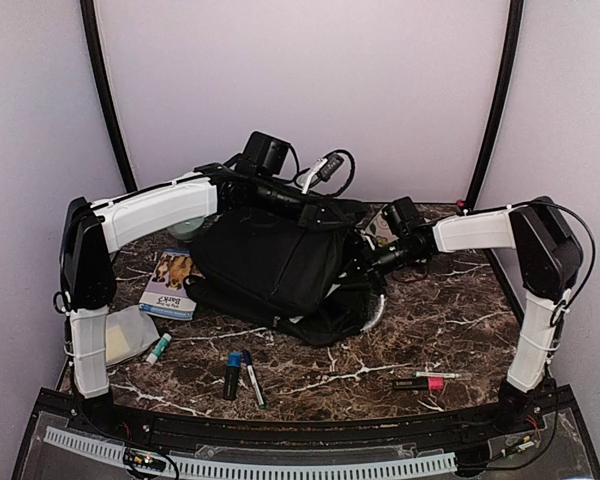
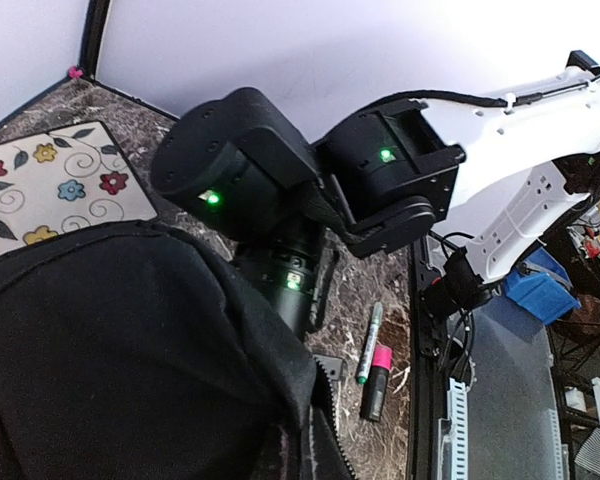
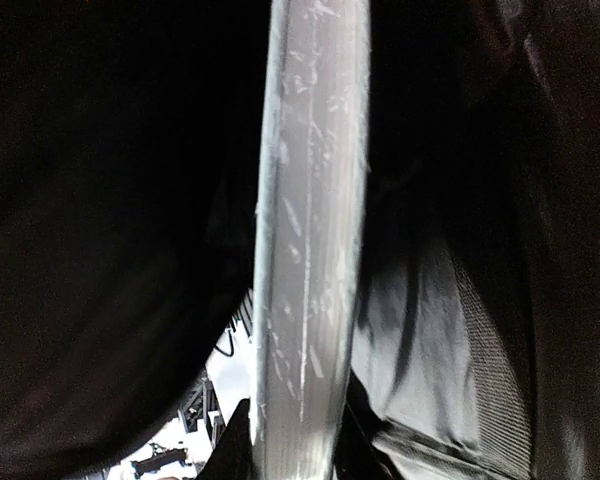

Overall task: Pack the student bag
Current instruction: Adjust the book in the largest pocket of the bag.

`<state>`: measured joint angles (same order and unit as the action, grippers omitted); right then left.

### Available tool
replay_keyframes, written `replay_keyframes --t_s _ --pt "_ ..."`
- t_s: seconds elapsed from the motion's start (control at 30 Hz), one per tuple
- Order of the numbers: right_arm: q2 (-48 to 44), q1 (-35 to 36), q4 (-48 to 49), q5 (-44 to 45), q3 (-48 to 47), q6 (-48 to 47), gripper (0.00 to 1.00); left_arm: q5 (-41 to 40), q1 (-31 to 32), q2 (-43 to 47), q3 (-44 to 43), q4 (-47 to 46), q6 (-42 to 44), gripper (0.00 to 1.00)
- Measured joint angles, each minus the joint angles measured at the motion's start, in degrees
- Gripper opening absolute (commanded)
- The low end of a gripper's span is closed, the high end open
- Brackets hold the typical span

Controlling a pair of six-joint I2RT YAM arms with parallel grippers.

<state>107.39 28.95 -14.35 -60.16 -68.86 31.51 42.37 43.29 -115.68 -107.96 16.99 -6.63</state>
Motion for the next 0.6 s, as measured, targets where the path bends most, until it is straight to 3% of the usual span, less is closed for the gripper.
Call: replay_keyframes --t_s 0.1,0.27,0.43,0.6 --pt "2.43 0.0 1.9 0.17 -1.27 1.92 0.15 1.75 0.13 -1.4 -1.14 1.62 0.26 0.0" --pt "2.97 0.11 3.56 2.01 -1.51 3.85 0.46 2.25 0.42 -2.19 -1.53 3.28 1.31 0.0" --pt "0.79 0.2 1.75 5.31 -1.51 0.83 0.62 1.7 0.74 -2.19 -1.79 4.28 3.3 0.0" --pt "-7.04 0.15 -2.84 8.22 1.03 -6.54 0.74 2.03 1.09 -2.19 -2.01 4.33 4.63 0.0"
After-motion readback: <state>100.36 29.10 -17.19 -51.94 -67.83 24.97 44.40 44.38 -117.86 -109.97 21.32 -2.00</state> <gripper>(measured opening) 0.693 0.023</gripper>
